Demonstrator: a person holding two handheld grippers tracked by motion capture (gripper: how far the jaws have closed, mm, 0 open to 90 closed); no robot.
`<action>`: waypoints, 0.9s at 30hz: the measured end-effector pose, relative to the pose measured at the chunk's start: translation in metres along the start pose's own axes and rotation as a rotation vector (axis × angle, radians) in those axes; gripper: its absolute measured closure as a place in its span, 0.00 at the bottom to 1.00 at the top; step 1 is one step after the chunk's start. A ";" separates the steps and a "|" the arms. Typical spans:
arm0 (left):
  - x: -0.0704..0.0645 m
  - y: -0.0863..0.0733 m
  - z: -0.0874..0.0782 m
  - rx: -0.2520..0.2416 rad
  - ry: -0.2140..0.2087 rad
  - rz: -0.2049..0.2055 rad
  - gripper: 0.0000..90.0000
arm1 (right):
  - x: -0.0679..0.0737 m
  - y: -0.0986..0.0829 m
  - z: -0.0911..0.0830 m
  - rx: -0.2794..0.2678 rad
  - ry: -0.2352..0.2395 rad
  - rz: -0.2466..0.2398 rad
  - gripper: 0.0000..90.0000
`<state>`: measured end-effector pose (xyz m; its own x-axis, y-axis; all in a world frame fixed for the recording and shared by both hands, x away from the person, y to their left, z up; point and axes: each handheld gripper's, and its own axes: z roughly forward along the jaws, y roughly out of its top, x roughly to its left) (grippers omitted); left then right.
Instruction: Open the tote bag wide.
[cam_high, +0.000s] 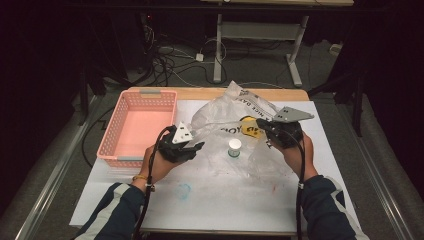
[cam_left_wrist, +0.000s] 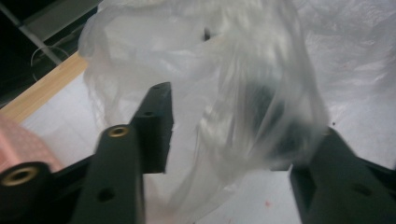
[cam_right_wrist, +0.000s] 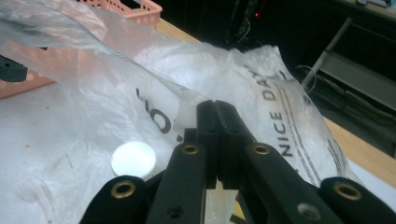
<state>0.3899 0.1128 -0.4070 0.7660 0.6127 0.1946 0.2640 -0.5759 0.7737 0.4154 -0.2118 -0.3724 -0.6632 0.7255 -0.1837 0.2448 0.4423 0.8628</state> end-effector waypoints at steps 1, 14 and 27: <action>-0.004 0.002 0.001 0.005 0.001 0.013 0.73 | -0.001 -0.002 -0.001 0.004 0.003 0.000 0.95; -0.017 0.001 -0.007 -0.015 -0.043 0.048 0.97 | 0.008 -0.021 -0.045 -0.016 0.047 -0.038 0.47; -0.020 -0.003 -0.014 -0.022 -0.028 0.068 0.97 | 0.052 -0.068 -0.095 -0.013 0.215 -0.110 0.23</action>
<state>0.3655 0.1100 -0.4045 0.7977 0.5571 0.2309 0.1980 -0.6036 0.7723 0.2969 -0.2543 -0.3952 -0.8212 0.5435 -0.1739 0.1541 0.5046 0.8495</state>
